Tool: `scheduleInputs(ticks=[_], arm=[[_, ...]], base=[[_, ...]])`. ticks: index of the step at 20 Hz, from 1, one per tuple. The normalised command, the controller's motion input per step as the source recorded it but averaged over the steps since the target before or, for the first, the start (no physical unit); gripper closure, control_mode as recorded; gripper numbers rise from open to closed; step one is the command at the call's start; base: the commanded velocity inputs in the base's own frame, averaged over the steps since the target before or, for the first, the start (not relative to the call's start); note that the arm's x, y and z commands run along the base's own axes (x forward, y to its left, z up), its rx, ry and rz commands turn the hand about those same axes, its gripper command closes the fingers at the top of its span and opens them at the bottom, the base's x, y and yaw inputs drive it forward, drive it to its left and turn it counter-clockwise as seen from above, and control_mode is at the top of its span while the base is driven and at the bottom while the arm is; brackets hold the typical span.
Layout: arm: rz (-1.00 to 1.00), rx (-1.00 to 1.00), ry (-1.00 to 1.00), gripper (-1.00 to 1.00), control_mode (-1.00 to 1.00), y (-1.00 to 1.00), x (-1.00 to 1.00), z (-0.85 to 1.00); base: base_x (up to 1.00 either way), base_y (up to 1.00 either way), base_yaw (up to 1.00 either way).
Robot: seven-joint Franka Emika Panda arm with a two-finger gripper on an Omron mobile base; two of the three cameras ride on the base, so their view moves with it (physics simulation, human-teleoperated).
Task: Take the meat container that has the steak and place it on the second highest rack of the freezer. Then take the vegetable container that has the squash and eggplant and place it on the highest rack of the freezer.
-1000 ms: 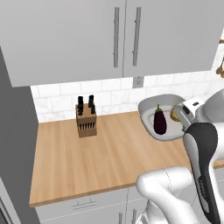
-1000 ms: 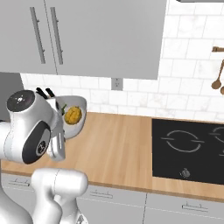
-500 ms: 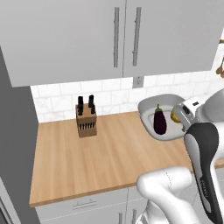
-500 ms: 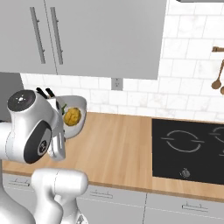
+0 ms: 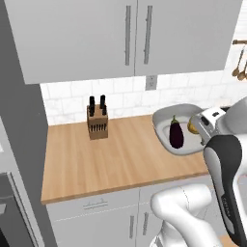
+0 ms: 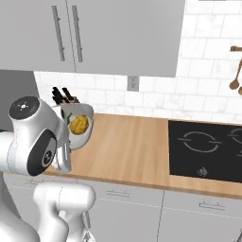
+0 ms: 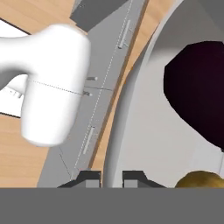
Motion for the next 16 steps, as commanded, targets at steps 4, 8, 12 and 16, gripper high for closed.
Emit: scheduleInputs(ticks=[4,8,12,16], arm=[[0.0,0.0,0.0,1.0,1.0,0.0,0.0,0.0],[0.0,0.0,0.0,1.0,1.0,0.0,0.0,0.0],[0.0,0.0,0.0,1.0,1.0,0.0,0.0,0.0],[0.0,0.0,0.0,1.0,1.0,0.0,0.0,0.0]], base=[[-0.89,0.35,0.11],[-0.63,0.44,0.19],[-0.67,0.72,0.23],[-0.46,0.98,0.12]])
